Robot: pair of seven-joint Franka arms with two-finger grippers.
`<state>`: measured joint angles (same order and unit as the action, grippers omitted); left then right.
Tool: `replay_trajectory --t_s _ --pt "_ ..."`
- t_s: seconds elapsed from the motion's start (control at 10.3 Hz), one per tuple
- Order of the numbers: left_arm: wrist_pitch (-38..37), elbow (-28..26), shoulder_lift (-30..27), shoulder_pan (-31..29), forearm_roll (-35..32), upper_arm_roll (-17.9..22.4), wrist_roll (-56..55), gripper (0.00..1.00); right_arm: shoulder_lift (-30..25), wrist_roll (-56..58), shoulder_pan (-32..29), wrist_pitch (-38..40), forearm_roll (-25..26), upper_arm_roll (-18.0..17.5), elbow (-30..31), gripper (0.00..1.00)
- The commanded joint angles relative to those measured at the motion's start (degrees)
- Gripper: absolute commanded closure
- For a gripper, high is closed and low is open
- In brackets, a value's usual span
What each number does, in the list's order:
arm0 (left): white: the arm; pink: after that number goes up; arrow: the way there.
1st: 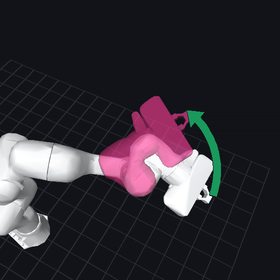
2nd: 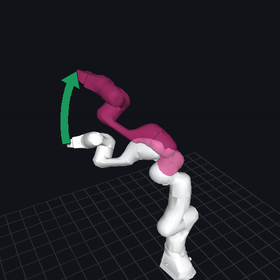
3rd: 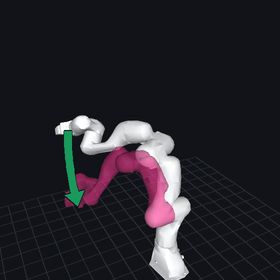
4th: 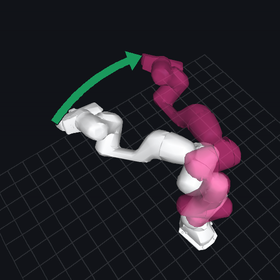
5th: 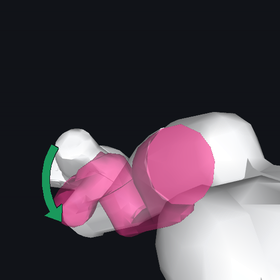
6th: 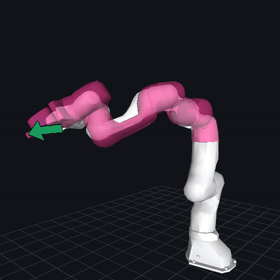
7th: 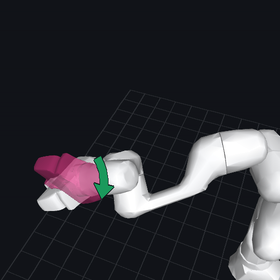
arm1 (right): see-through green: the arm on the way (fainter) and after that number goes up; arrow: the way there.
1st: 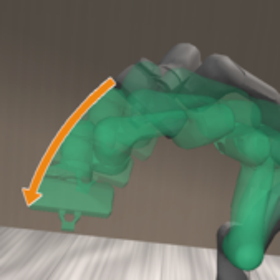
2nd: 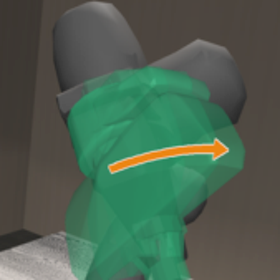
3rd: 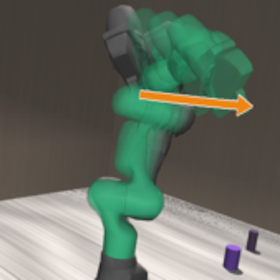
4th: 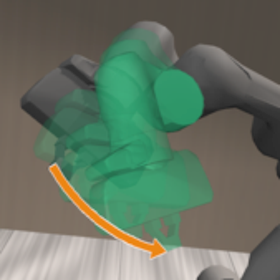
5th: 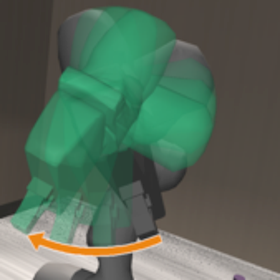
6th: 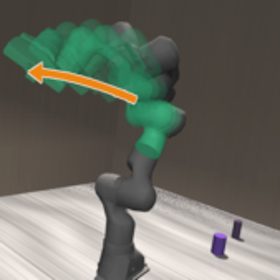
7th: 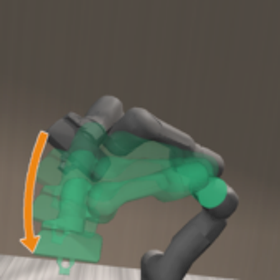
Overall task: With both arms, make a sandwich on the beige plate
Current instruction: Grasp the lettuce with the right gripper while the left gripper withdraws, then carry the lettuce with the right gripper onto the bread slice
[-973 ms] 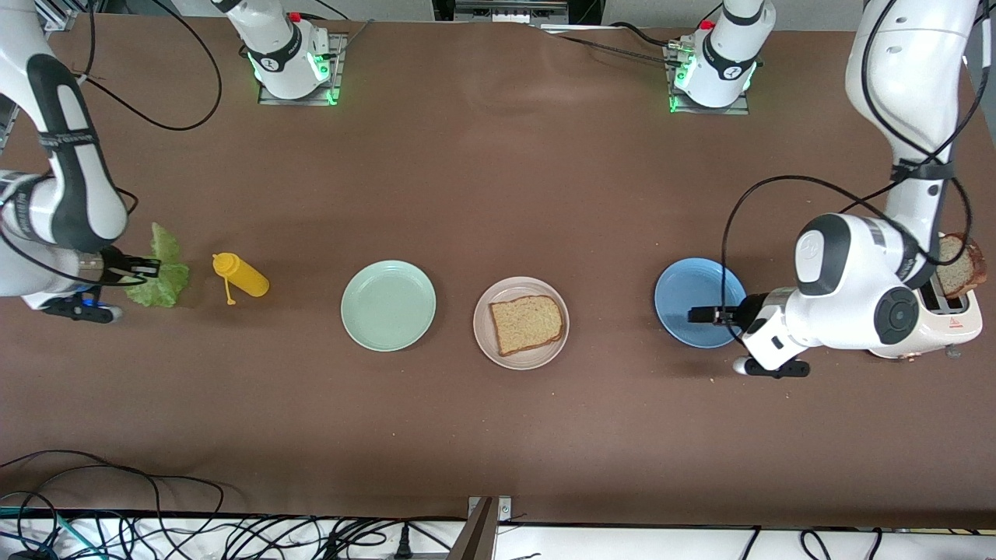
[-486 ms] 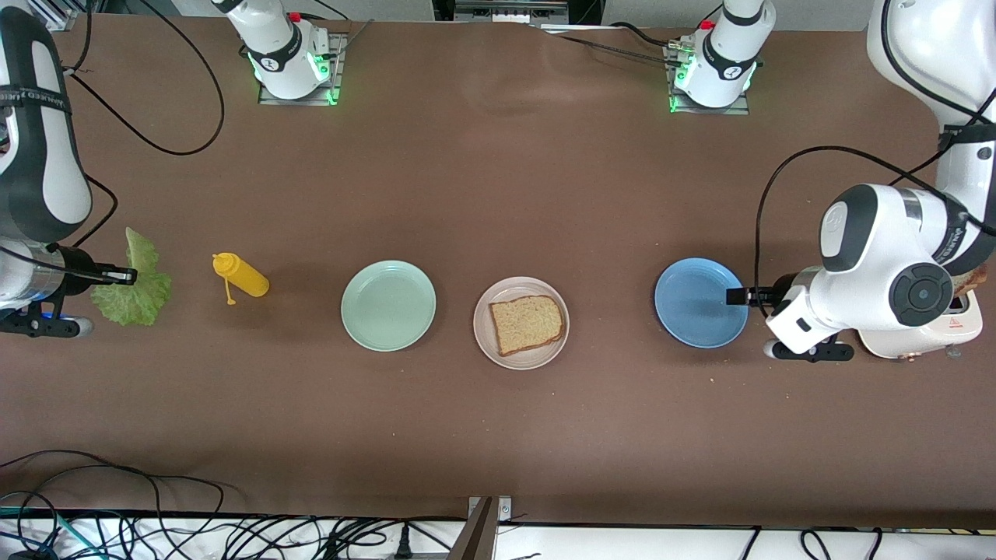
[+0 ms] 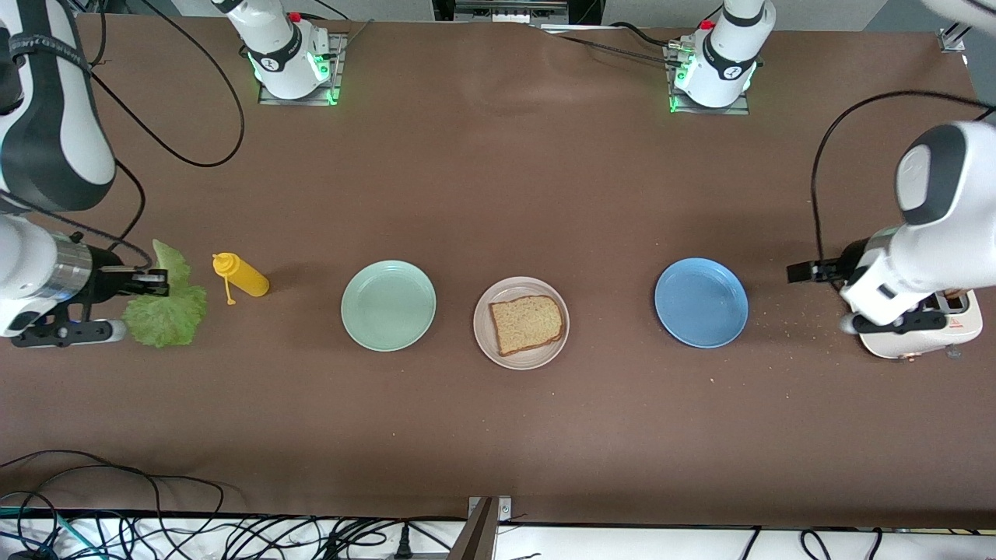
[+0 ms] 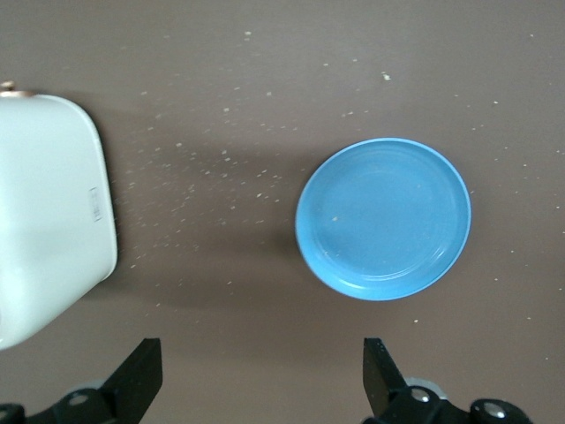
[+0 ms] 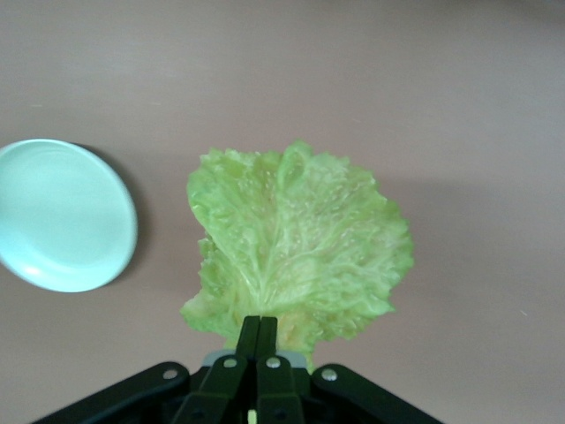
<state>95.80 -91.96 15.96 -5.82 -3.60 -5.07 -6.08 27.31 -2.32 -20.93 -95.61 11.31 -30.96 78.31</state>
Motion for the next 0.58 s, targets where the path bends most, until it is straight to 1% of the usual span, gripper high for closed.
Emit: replay_trajectory --t_s 0.0,0.1,0.29,0.49 --pt "2.2 -8.4 -6.9 0.1 -1.7 0.3 -0.3 0.0 1.6 -3.8 3.6 -2.4 -0.7 -3.9 -1.5 1.0" --pt "3.7 -11.6 -9.8 0.5 -1.7 0.3 -0.3 0.0 2.8 -5.1 6.9 -5.6 -1.6 -4.0 -1.3 1.0" --pt "4.0 -11.5 -12.2 1.1 -1.6 0.3 -0.3 0.0 6.1 -9.6 14.6 -12.2 -2.3 -3.8 -1.3 1.0" --pt "3.9 -9.9 -13.7 1.1 -1.2 0.4 -0.7 0.0 9.8 -13.7 18.6 -18.3 -2.3 -3.8 -1.4 1.0"
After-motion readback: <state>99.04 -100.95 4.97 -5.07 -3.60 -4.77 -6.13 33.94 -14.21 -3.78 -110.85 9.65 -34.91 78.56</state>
